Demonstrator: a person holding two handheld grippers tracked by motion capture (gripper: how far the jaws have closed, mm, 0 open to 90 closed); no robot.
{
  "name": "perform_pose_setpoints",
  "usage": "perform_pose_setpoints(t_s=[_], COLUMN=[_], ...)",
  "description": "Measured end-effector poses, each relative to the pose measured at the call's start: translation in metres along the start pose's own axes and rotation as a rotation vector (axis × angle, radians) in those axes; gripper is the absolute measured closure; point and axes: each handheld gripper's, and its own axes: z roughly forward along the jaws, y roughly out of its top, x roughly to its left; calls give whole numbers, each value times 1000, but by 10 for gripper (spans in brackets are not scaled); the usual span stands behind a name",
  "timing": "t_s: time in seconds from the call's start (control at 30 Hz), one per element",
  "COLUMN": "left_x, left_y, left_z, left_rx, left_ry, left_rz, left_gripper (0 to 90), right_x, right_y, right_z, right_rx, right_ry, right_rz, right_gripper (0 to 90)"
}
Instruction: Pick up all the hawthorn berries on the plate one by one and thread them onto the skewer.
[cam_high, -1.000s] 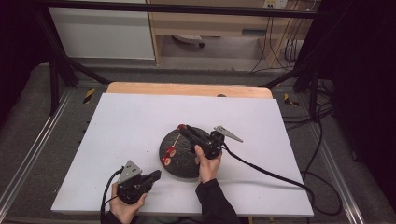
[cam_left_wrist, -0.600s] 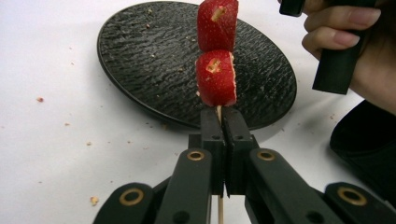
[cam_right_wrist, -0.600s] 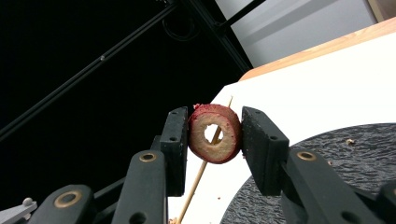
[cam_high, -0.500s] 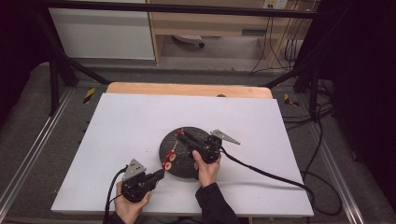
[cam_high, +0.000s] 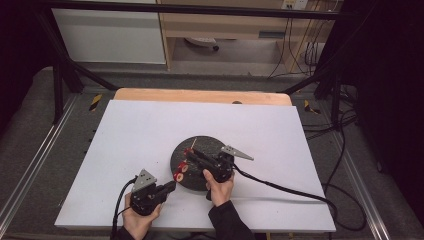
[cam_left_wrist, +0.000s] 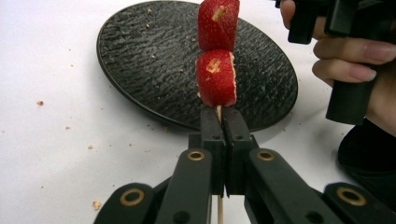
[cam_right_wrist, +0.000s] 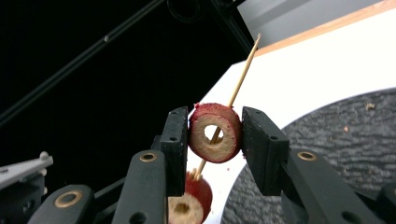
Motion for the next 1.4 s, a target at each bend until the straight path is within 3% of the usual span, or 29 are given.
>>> perform_pose_setpoints(t_s=[0.37, 0.47, 0.6, 0.93, 1.2, 1.4], left_x=[0, 1, 1, 6, 10, 10], left_y=[0, 1, 0, 1, 3, 7], left_z=[1, -2, -4, -8, -11, -12], left_rx=[5, -3, -5, -4, 6, 18], left_ry=[-12, -18, -24, -26, -27, -24], left_rz=[16, 22, 35, 40, 39, 48], left_gripper=[888, 888, 888, 887, 887, 887], right_x=[3, 4, 5, -6, -24, -38], right_y=[-3, 1, 13, 35, 40, 38], right_z=[-3, -6, -14, -40, -68, -90], right_rx=[79, 99, 116, 232, 325, 384], right_ry=[-9, -13, -55, -150, -229, -279], right_rz=[-16, -32, -87, -214, -314, -368], right_gripper=[621, 561, 473, 238, 97, 46])
